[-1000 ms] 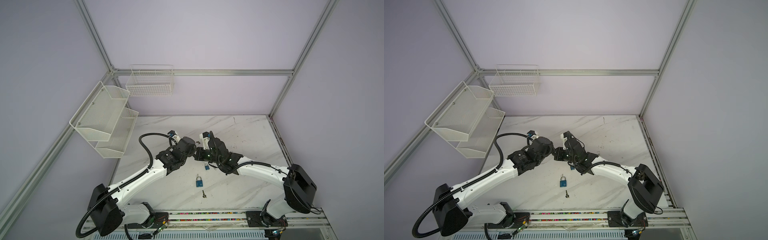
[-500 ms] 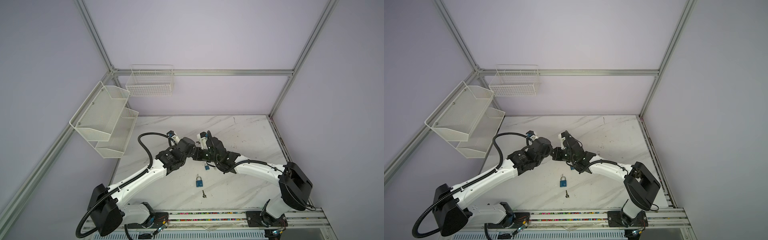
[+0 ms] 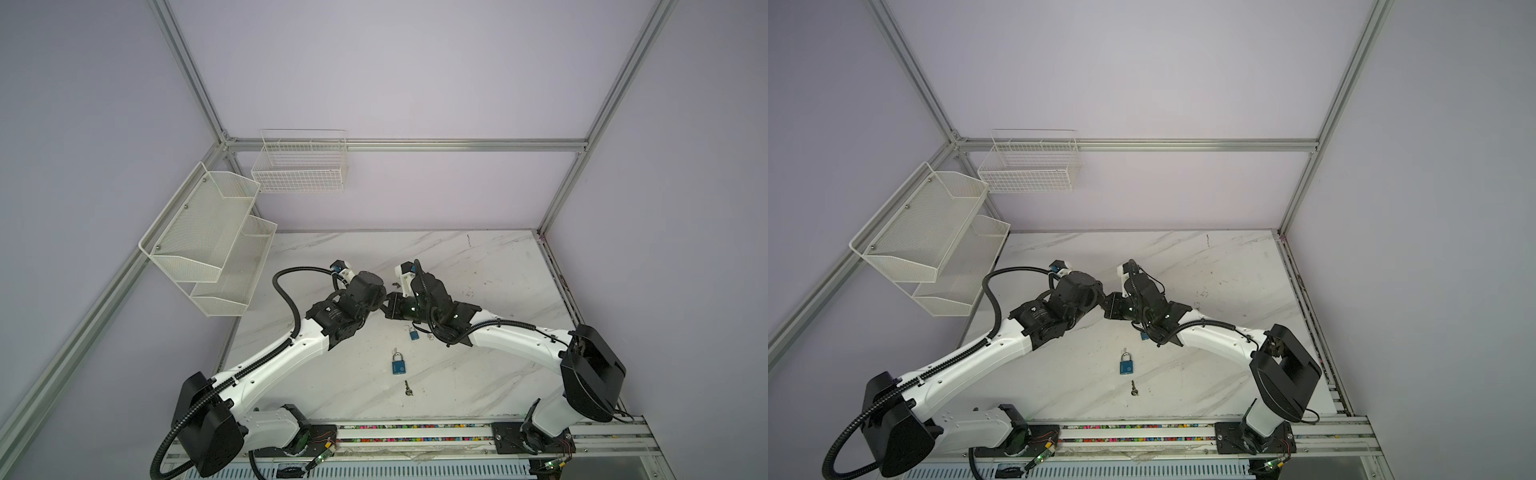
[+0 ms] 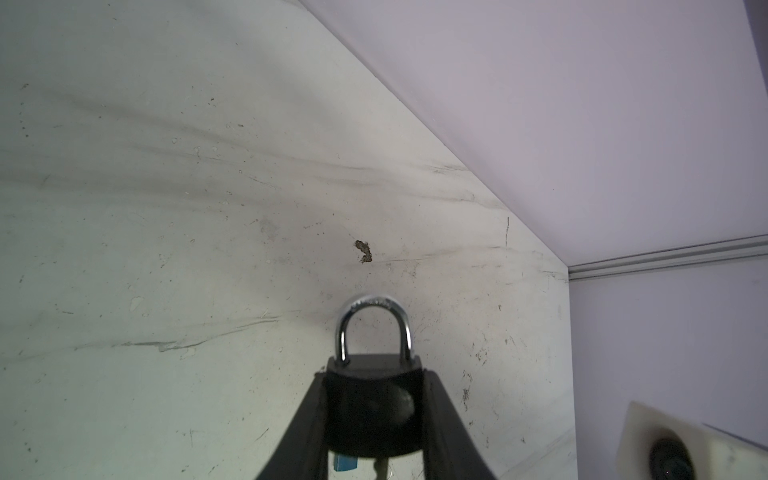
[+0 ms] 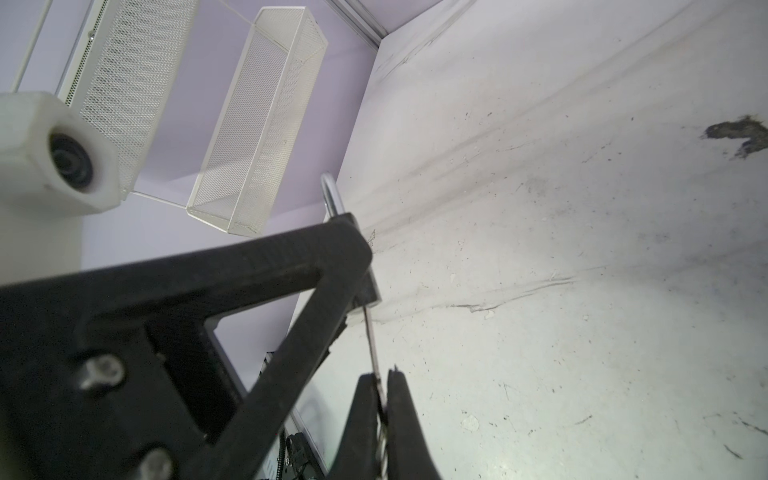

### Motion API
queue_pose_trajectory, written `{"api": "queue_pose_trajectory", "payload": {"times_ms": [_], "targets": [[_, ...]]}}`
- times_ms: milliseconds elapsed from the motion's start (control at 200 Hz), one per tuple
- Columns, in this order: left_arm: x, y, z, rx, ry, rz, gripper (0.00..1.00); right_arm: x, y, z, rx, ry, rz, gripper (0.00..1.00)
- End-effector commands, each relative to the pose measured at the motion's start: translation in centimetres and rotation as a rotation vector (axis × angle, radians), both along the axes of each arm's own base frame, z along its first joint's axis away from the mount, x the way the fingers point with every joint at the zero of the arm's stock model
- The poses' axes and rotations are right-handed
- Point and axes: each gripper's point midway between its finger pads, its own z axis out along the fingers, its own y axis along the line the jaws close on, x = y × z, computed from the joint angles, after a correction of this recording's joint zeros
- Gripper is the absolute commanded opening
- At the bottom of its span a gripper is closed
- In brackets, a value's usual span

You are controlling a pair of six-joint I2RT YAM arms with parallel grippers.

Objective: Unlock with the key

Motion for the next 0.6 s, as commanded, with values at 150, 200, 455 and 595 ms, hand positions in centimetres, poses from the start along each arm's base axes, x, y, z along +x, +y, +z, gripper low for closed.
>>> {"api": "queue_pose_trajectory", "payload": {"times_ms": [150, 200, 455, 595], "targets": [[-3.2, -1.9, -1.4, -0.086, 0.091, -0.145, 0.01, 2.3, -0.1, 1.3, 0.008, -0.046, -0.128, 0.00], [-3.4, -1.7, -2.1, -0.067, 0.109, -0.142, 0.01, 2.3, 0.1, 1.5, 0.014, -0.046, -0.119, 0.00], [-4.3, 0.1, -5.6, 0.073, 0.185, -0.109, 0.01, 2.6, 0.5, 2.2, -0.024, -0.033, -0.119, 0.00], [-4.2, 1.2, -6.0, 0.127, 0.185, -0.076, 0.01, 3.0, 0.4, 1.2, -0.071, -0.020, -0.136, 0.00]]}}
